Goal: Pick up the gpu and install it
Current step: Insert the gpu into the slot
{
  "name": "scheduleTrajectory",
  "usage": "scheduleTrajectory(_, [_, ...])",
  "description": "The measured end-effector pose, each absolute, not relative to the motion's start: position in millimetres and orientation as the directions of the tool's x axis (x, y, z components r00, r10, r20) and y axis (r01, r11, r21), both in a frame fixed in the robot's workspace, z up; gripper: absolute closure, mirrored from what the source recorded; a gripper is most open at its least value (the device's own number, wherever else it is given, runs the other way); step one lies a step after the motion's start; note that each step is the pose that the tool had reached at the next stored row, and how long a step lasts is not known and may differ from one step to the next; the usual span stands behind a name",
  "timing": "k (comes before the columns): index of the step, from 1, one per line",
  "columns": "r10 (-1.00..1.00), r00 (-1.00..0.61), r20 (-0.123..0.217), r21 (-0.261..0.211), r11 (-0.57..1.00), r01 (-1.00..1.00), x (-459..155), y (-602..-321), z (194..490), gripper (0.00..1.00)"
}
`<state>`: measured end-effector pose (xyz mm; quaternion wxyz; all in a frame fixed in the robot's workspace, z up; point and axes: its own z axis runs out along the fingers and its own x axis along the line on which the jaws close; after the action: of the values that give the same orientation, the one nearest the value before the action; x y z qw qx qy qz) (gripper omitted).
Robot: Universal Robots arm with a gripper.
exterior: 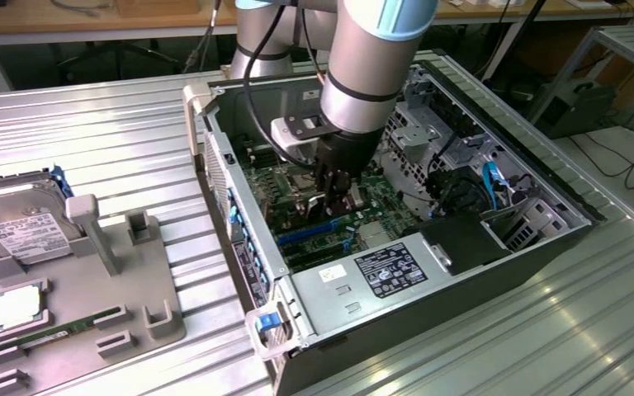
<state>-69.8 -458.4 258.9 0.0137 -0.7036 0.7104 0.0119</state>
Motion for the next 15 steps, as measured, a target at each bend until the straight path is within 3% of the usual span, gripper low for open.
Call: scheduleTrajectory(15, [-0.999, -0.010, -0.035, -0.001, 0.010, -1.000, -71.6, -463.2, 253.6, 0.72])
